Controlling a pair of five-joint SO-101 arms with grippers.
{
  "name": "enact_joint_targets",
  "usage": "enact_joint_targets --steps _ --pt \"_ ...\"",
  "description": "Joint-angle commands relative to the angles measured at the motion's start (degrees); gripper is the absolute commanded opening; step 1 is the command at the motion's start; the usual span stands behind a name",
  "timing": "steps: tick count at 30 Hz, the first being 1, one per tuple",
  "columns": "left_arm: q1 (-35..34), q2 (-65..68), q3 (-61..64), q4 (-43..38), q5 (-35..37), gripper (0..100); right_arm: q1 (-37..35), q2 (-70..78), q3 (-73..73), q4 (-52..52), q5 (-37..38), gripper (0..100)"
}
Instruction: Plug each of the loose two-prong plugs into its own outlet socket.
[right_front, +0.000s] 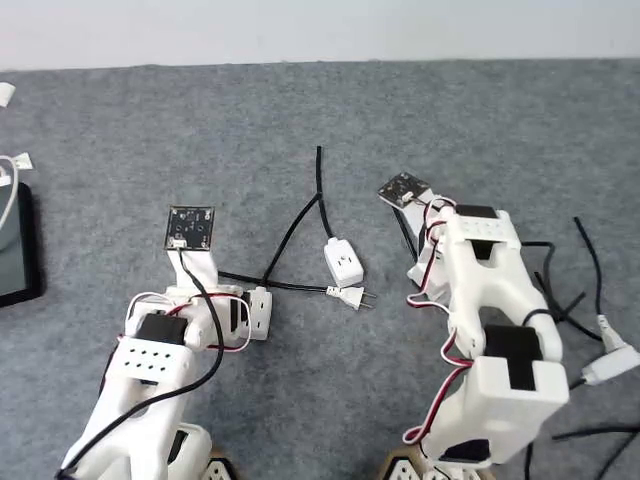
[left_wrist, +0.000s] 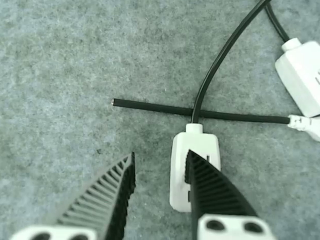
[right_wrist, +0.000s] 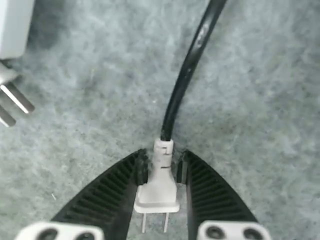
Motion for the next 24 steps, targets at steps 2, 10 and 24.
enact_joint_targets --steps 2,10,24 --pt "-0.4 -0.6 -0.6 -1.6 0.0 15 -0.6 1.5 -4.3 2.4 2.6 11.7" --pt "-0.4 -0.7 -0.5 -1.5 0.0 15 0.0 7.4 -11.9 8.8 2.7 0.6" --pt "-0.6 2.5 -2.0 -1.6 0.2 15 -4.1 -18.1 -12.2 20.2 -16.0 0.8"
